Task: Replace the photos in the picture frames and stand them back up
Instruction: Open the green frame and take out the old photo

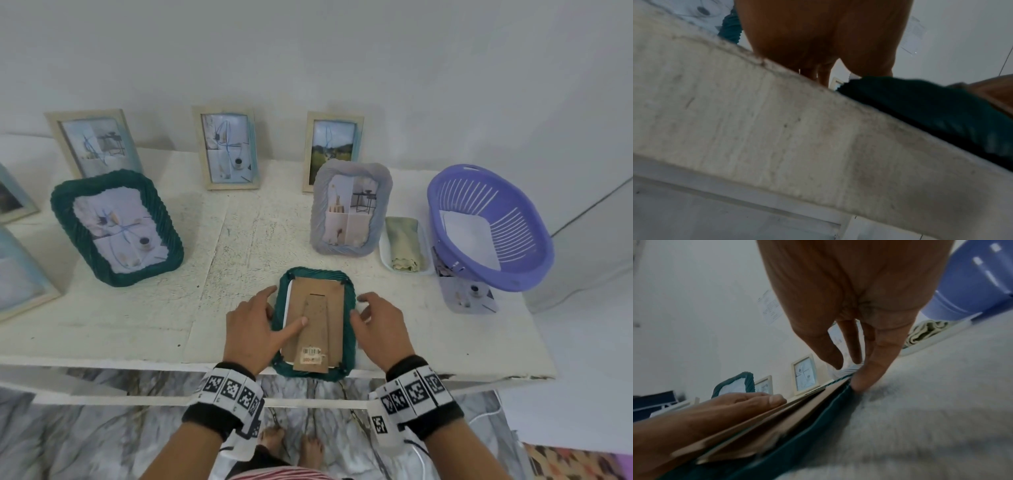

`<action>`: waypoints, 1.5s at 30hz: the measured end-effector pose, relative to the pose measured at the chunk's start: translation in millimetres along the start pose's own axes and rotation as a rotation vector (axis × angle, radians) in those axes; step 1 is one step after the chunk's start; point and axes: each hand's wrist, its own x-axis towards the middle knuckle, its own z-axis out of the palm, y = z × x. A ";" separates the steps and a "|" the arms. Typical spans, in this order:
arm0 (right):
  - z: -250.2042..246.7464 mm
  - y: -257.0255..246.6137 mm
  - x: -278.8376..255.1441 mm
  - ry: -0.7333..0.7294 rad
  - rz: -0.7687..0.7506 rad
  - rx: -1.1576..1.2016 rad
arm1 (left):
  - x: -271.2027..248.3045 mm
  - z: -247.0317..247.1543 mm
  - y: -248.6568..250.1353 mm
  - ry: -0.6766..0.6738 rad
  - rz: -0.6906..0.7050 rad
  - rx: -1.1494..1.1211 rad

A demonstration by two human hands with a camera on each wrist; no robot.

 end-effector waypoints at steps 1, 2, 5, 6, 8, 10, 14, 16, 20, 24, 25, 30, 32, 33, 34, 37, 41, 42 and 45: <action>-1.7 -2.5 4.2 0.003 -0.037 -0.021 | 0.5 1.5 -0.6 0.009 0.006 0.022; -2.8 -4.9 8.8 -0.008 -0.079 -0.046 | 0.8 2.7 -0.9 0.017 0.010 0.033; -3.2 -9.2 22.3 -0.083 -0.193 -0.131 | 0.3 4.0 -1.4 0.029 0.026 0.082; -2.1 -10.0 25.7 -0.102 -0.216 -0.160 | -0.4 4.6 -1.9 0.032 0.027 0.094; 0.8 -11.6 29.3 -0.134 -0.236 -0.216 | -2.0 6.4 -3.5 0.040 0.024 0.104; 3.7 -12.6 30.4 -0.134 -0.245 -0.254 | -2.9 8.1 -5.1 0.041 0.017 0.106; 3.0 -10.5 30.1 -0.099 -0.259 -0.259 | -2.9 8.8 -6.4 0.036 0.011 0.117; 1.3 -9.8 30.1 -0.100 -0.266 -0.270 | -2.6 8.7 -6.1 0.027 0.008 0.114; -1.4 -11.3 33.4 -0.100 -0.282 -0.271 | -2.6 7.6 -5.7 0.022 0.006 0.114; -0.8 -11.7 36.4 -0.118 -0.287 -0.297 | -2.0 7.3 -5.5 0.010 0.000 0.129; -1.0 -11.9 36.5 -0.122 -0.287 -0.303 | -2.0 7.4 -5.9 0.010 0.002 0.131; -6.6 -15.8 33.5 -0.152 -0.287 -0.321 | -2.7 6.4 -4.9 0.017 0.015 0.132; -6.3 -18.4 25.7 -0.147 -0.274 -0.339 | -3.1 5.3 -3.9 0.016 0.020 0.135; -5.2 -19.9 19.8 -0.145 -0.260 -0.347 | -3.4 4.6 -3.3 0.013 0.019 0.132; -4.1 -21.9 13.6 -0.145 -0.248 -0.352 | -3.3 3.7 -2.4 0.010 0.020 0.133; 1.4 -25.0 -4.8 -0.170 -0.226 -0.391 | -0.1 1.5 0.2 0.000 0.030 0.173; 7.6 -23.4 -15.1 -0.177 -0.192 -0.377 | 11.5 -3.2 4.3 -0.018 0.058 0.128; 8.7 -23.1 -15.6 -0.177 -0.185 -0.360 | 14.4 -5.3 6.8 -0.037 0.073 0.114; 10.2 -24.3 -15.6 -0.179 -0.174 -0.320 | 22.6 -11.6 14.9 -0.158 0.118 0.245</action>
